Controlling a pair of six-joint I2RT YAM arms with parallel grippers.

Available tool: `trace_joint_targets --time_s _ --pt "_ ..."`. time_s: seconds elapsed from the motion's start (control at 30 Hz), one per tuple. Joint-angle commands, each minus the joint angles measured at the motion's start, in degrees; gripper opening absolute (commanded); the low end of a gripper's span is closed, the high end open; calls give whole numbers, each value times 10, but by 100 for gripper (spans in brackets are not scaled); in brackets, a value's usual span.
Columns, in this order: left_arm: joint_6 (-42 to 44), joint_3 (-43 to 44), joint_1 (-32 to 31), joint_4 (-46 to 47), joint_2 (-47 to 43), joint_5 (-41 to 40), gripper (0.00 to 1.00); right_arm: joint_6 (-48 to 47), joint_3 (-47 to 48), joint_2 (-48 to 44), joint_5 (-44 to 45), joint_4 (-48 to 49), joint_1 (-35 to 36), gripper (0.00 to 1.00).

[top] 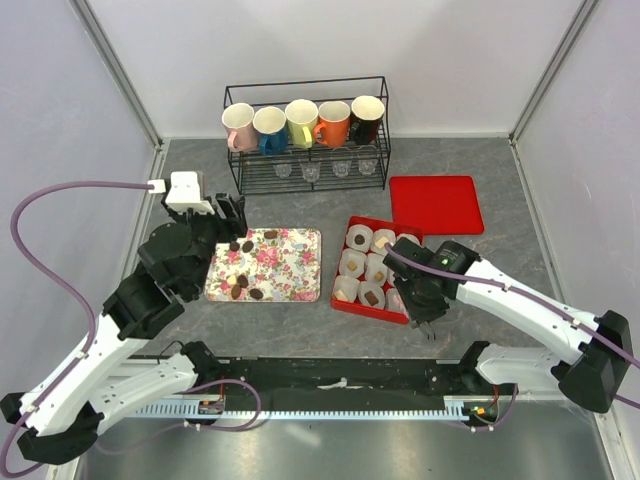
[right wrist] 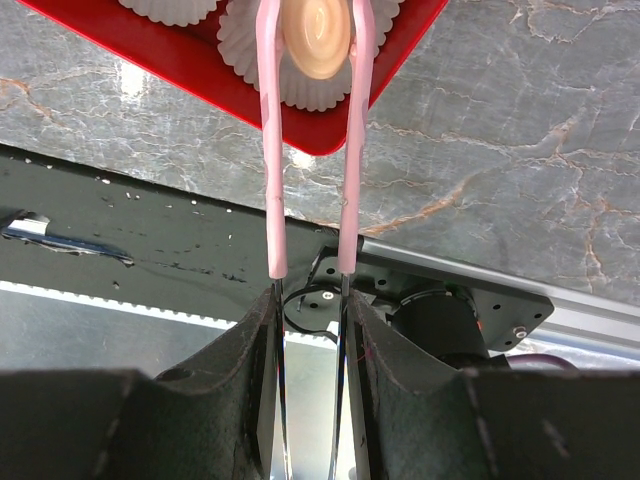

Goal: Pack the chocolate
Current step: Place the fake chocolate in the packing box.

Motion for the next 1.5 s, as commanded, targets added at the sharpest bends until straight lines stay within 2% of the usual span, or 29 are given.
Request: trace_joint_targets --time_s 0.0,0.53,0.9,1.17,1.3,1.47 --pt "41 -8 -1 33 5 -36 72 4 26 5 11 -28 -2 16" --pt "45 -19 0 37 -2 -38 72 -10 49 31 7 -37 -2 36" --pt "44 -21 0 38 -6 -34 72 -13 55 37 7 -41 -2 41" --pt "46 -21 0 38 -13 -35 72 2 95 21 44 -39 -2 36" --pt "49 -28 0 37 -22 -36 72 19 108 7 85 -31 -4 27" --pt "53 -42 0 37 -41 -38 72 57 83 -29 180 -7 -15 16"
